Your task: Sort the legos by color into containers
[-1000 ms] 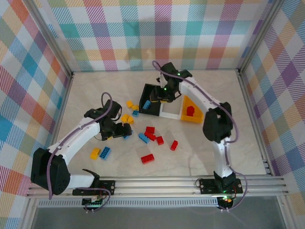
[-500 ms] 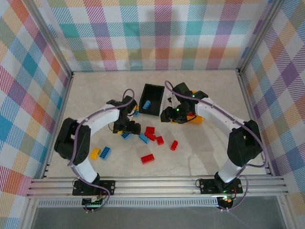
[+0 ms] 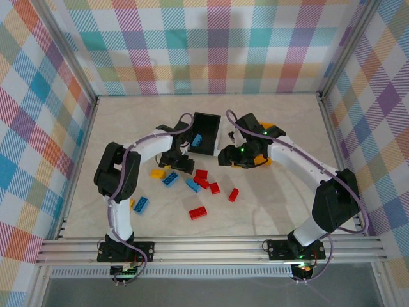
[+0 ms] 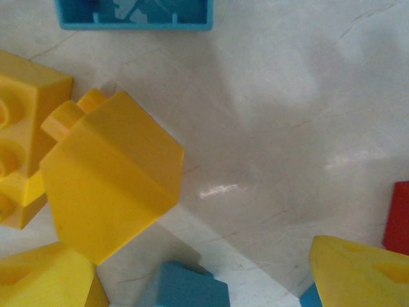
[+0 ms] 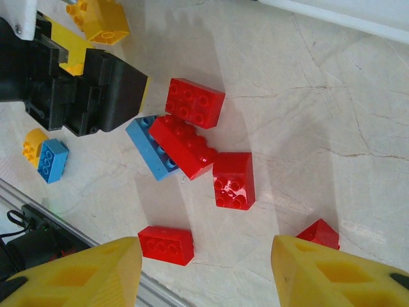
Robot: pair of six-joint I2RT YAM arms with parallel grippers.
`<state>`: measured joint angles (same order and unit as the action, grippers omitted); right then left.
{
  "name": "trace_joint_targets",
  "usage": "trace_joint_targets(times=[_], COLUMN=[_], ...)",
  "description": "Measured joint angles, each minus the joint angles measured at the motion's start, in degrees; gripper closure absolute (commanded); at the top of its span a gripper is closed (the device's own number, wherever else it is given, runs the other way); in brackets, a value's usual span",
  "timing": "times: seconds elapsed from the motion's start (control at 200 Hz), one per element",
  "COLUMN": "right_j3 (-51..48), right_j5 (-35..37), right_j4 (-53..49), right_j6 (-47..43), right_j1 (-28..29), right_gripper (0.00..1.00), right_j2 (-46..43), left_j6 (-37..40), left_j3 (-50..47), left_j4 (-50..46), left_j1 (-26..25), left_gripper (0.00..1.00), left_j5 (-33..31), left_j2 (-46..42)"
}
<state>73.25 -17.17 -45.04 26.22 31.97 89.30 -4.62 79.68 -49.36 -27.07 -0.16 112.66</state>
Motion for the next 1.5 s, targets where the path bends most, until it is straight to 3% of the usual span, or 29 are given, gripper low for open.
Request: trace_joint_targets(times=[0.64,0.88,1.05,1.255,1.5], right_j3=[-0.1,0.2,0.5,0.5,-0.3], right_j5=[-0.3,-0.2,0.2,1.3,2.1], right_j4=[2.1,2.1,2.1,1.6,1.2], right_j6=[1.9,2.1,2.1,2.0,1.9], right_j1=[1.8,3.0,3.2,3.2,2.2], right_gripper=[0.44,0.43,0.43,0.43,0.43], right_j2=[2.5,2.9,2.9,2.9,1.5], left_j6=[-0.9,-1.8,-2.4,-3.4,-6.4], left_j3=[-13.2,-14.5,-14.4,-14.2,-9.8], left_j4=[3.5,3.1,3.0,2.6,-1.6], left_j1=[0.0,0.0,0.2,0.2,0.3], left_gripper=[0.42,0.68,0.76,0.82,0.81], left_j5=[0.1,0.5,0.8,1.4,2.7], left_j2=[-7.6,-8.9,-9.0,-11.1,-20.2])
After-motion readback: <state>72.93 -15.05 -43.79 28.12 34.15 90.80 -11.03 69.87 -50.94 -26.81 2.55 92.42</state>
